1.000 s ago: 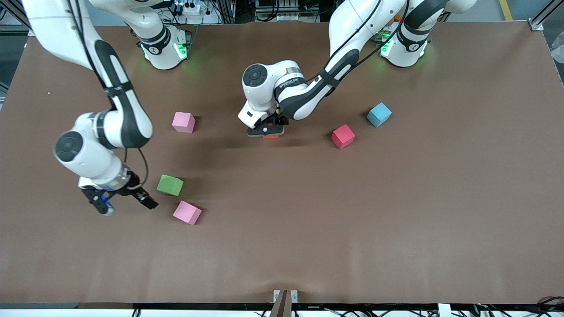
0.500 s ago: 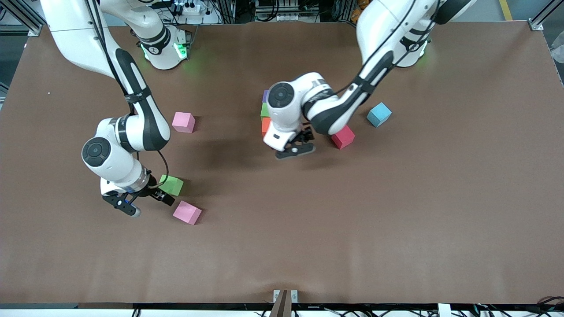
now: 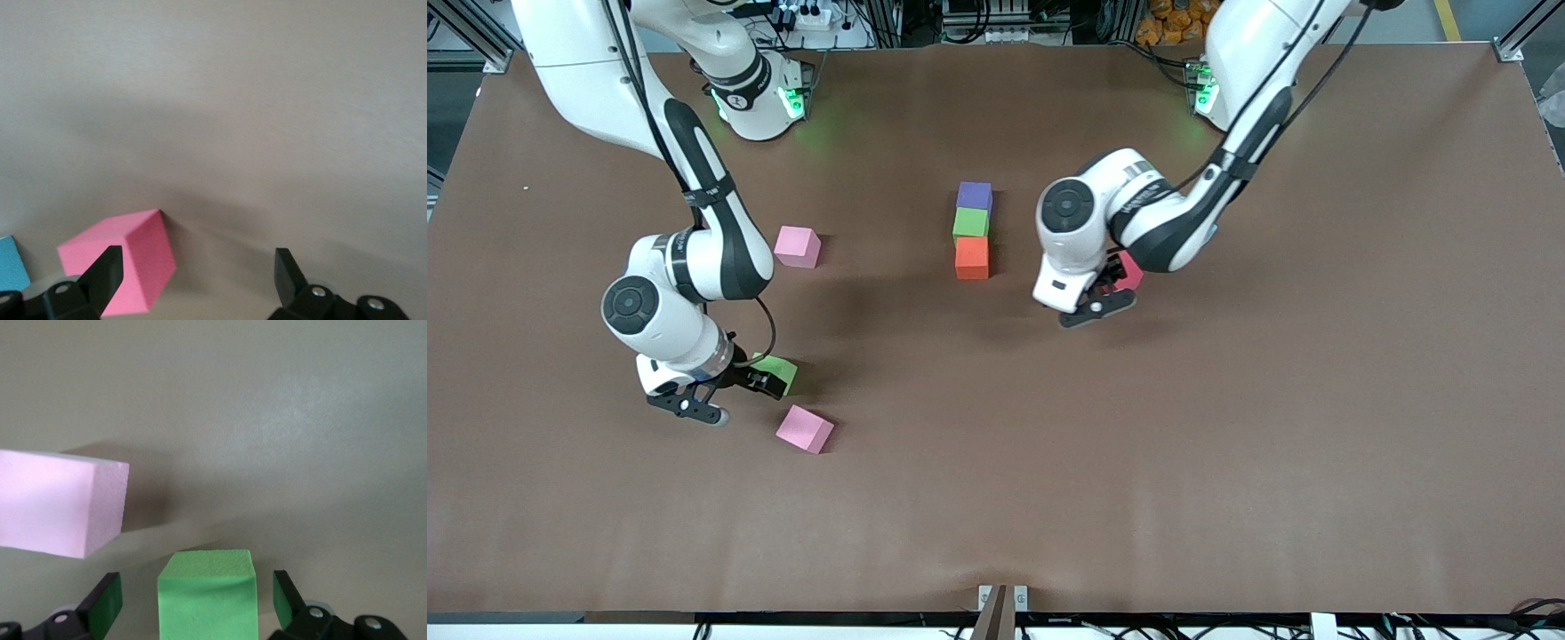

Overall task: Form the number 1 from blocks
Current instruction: 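Grasp the red cube with the left gripper while the right carries green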

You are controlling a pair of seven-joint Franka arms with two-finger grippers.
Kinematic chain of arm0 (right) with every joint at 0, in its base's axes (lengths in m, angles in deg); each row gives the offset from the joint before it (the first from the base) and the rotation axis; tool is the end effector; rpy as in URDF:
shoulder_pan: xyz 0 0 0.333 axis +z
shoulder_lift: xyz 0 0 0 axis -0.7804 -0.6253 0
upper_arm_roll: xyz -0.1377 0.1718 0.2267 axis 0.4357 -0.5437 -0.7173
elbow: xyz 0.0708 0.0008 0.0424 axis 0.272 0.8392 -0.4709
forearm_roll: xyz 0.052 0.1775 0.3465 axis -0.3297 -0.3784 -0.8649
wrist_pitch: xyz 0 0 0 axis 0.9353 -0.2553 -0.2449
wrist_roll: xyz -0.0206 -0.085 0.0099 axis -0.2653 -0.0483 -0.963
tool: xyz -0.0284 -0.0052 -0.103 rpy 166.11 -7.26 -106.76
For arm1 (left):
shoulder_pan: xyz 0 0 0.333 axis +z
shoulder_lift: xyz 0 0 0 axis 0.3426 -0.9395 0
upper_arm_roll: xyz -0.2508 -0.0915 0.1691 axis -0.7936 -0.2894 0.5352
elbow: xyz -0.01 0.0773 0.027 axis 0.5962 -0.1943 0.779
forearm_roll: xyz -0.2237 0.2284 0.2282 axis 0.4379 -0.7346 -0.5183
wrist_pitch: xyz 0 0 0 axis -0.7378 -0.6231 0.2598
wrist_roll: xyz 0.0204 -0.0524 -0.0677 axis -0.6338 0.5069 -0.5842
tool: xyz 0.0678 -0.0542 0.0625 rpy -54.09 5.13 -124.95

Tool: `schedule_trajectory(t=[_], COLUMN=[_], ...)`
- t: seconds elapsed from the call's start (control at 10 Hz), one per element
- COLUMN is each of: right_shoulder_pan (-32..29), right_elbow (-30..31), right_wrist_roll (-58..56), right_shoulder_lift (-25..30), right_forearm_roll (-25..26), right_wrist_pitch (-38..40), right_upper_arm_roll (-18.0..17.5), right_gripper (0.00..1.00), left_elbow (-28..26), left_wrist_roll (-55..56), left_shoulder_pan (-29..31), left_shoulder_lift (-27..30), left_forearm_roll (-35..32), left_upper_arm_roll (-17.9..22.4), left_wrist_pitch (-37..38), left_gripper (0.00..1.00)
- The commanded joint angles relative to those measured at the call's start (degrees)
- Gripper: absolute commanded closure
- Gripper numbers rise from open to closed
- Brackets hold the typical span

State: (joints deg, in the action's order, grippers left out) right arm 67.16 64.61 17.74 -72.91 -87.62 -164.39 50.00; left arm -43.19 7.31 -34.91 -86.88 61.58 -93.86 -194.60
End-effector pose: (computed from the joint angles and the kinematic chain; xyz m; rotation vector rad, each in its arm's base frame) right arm 0.6215 0.0940 0.2293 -3.0797 0.4522 -0.1085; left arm 0.4755 -0.3860 0.2430 -2.9359 -0.4846 0.0414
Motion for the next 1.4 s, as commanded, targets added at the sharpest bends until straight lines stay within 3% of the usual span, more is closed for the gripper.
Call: schedule_trajectory(t=[0.0,0.1,0.3,0.4,0.7,0.9,1.0,1.3], right_shoulder_pan=[0.75,0.75,1.01,1.36,4.42,15.71,20.82,27.53], right_elbow=[5.04,5.49,5.58,5.58,6.11,5.68,5.32,2.17], right_wrist_roll=[-0.91,-0.91,-0.65,-0.38,1.10,7.05,11.53,13.59], right_shoulder_lift=[1.06,0.97,0.96,1.05,5.33,9.21,8.88,6.60], right_forearm_roll=[0.06,0.06,-0.20,-0.29,-0.55,-0.55,-0.47,-0.38], right_wrist_pitch=[-5.36,-5.73,-5.64,-5.56,-2.24,1.90,1.31,1.30], right_upper_arm_roll=[0.61,0.61,0.61,0.61,0.87,6.20,7.02,7.11], right_gripper=[0.00,0.00,0.38,0.48,0.49,0.47,0.46,0.46], left_elbow=[-12.75,-16.10,-17.54,-18.07,-17.98,-18.25,-18.77,-19.57], left_wrist_roll=[1.24,1.25,1.77,3.25,5.73,6.34,6.87,8.19], left_shoulder_pan=[8.33,11.24,13.89,14.77,15.31,15.31,15.22,14.78], left_shoulder_lift=[7.42,9.09,9.37,9.20,9.02,8.85,8.76,7.44], left_forearm_roll=[-0.86,-0.86,-0.51,0.62,5.02,6.52,6.52,6.52], left_upper_arm_roll=[-4.92,-5.81,-6.35,-6.35,-6.35,-6.52,-6.52,-6.87], left_wrist_pitch=[-7.07,-9.27,-9.91,-10.00,-10.26,-11.92,-13.59,-16.59], left_gripper=[0.00,0.00,0.00,0.00,0.00,0.00,0.00,0.00])
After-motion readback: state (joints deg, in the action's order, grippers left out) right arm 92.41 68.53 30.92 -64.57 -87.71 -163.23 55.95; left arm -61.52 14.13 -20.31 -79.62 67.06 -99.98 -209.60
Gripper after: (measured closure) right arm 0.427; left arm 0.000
